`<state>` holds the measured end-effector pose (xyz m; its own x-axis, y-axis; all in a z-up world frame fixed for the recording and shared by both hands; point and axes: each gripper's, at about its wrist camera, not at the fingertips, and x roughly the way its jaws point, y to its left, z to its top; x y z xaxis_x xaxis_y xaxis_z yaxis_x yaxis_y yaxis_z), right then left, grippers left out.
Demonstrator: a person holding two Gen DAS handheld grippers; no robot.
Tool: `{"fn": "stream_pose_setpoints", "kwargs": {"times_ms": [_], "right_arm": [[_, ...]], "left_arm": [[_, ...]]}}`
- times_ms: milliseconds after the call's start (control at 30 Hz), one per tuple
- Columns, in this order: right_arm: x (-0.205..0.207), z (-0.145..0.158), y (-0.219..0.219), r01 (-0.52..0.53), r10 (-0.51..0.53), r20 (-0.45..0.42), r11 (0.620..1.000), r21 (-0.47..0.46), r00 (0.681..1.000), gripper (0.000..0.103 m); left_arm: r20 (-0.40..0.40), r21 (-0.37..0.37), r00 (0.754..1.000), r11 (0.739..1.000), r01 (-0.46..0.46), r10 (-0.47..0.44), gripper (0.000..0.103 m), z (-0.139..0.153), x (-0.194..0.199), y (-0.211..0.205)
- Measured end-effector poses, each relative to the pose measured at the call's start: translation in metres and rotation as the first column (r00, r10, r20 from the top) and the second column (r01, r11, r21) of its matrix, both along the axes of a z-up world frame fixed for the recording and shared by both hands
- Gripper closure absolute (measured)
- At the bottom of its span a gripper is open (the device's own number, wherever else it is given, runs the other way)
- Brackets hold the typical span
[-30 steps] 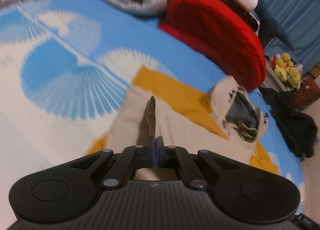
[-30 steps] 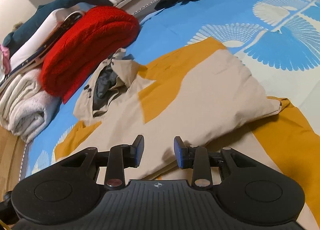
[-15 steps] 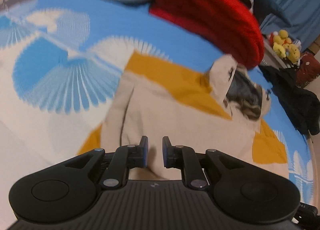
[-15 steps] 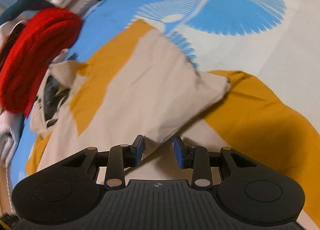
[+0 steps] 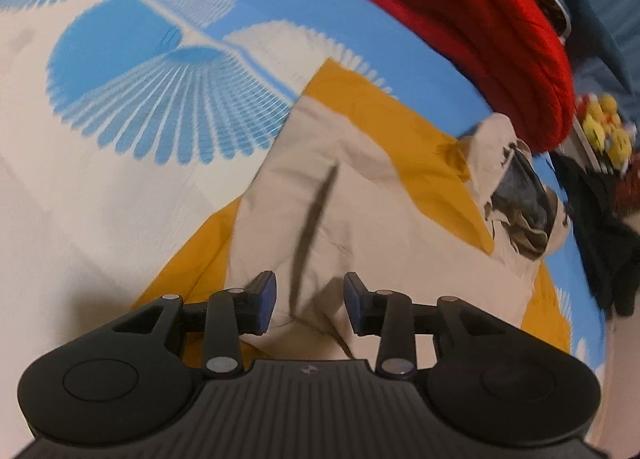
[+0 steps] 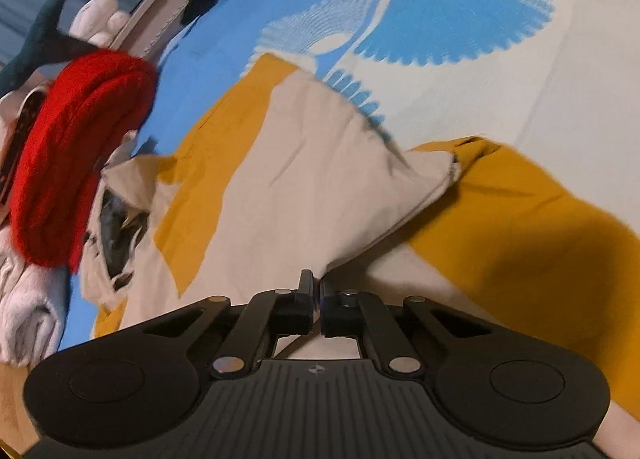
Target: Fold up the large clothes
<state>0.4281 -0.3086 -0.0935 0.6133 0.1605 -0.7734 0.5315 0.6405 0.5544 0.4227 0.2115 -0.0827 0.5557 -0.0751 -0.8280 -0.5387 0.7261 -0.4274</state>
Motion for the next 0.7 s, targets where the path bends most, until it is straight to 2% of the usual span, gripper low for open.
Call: {"fn": "stream_pose_setpoints", "kwargs": {"times_ms": [100,233,267,300,333,367,533,700], "right_arm": [[0.002,-0.004,-0.004,0.01,-0.011,-0.039,1.0,-0.023,0.999,0.099],[0.003,-0.007,0.002,-0.012,0.008,-0.093,0.999,-0.044,0.996,0.075],[0.001,-0.005,0.004,-0.011,0.006,-0.096,0.998,-0.056,0.995,0.075],[0.0,-0.003,0.007,-0.014,0.008,-0.092,0.998,-0.068,0.996,0.075],[-0.001,0.0,0.011,-0.019,0.011,-0.088,0.996,-0.085,0.996,0.075],[-0.002,0.005,0.017,-0.027,0.019,-0.079,0.993,-0.111,0.997,0.075],[-0.003,0.018,0.054,-0.189,0.182,-0.057,0.969,-0.158,0.982,0.075],[0.002,0.031,0.084,-0.367,0.373,-0.004,0.909,-0.197,0.928,0.075]], "left_arm": [[-0.006,-0.013,1.0,1.0,0.005,-0.006,0.062,-0.003,0.001,-0.001],[-0.007,-0.016,1.0,1.0,0.018,-0.018,0.062,-0.006,0.002,-0.005],[-0.009,-0.012,1.0,1.0,0.02,-0.02,0.064,-0.007,0.002,-0.006],[-0.01,-0.005,1.0,1.0,0.023,-0.023,0.069,-0.007,0.003,-0.007],[-0.01,0.011,1.0,0.999,0.03,-0.03,0.08,-0.007,0.003,-0.008],[-0.011,0.029,0.999,0.999,0.036,-0.036,0.103,-0.006,0.003,-0.01],[0.028,0.113,1.0,0.994,0.003,-0.006,0.103,0.013,-0.004,-0.013],[-0.039,0.187,0.998,0.981,0.058,-0.052,0.098,0.012,0.002,-0.02]]}}
